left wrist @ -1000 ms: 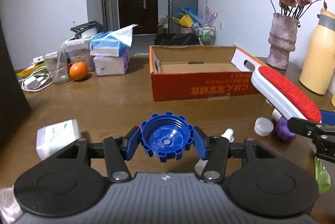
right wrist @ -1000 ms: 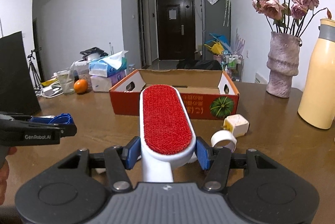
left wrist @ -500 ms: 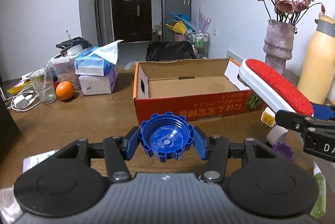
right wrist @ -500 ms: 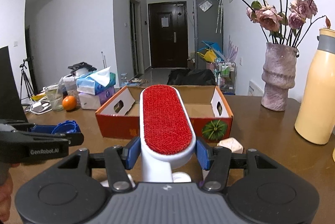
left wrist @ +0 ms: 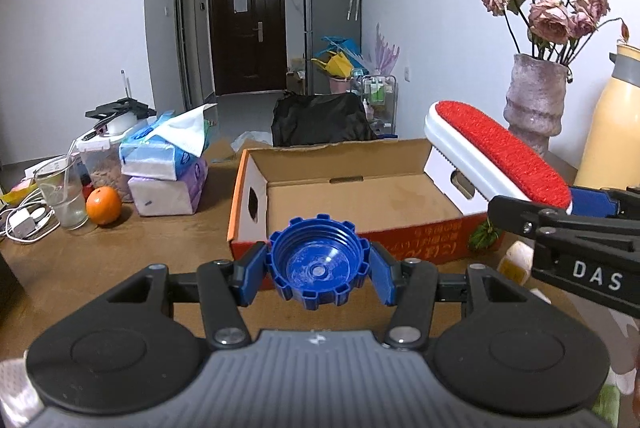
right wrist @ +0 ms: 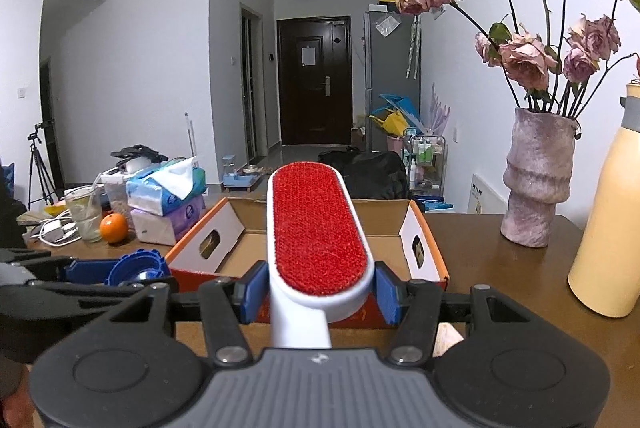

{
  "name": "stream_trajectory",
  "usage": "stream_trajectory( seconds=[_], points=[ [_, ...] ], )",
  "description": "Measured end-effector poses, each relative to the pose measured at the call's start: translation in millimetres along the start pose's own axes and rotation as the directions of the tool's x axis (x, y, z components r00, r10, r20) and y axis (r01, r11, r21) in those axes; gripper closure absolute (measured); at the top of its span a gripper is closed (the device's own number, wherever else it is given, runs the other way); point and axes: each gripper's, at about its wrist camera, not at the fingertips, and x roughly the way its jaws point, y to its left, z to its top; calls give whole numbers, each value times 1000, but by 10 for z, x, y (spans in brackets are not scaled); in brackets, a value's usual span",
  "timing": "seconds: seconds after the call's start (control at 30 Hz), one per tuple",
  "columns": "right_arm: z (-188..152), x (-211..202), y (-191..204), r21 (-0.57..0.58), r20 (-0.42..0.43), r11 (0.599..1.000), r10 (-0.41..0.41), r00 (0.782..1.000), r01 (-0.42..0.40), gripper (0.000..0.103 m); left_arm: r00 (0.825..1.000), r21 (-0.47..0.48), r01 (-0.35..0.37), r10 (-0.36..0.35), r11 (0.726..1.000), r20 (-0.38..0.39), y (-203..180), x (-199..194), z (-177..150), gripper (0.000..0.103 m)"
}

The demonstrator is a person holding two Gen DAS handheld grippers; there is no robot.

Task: Organize rigid objects
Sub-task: 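Carry the lint brush and blue cap in both grippers over the red box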

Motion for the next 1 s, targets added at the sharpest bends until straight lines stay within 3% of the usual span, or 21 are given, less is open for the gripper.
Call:
stream_trajectory(
  seconds=[1.0],
  points=[
    [402,1383,-148,-7,-87,997,-75,993,75,48,998,-70,-54,51,996,-46,96,1134,487,48]
  ],
)
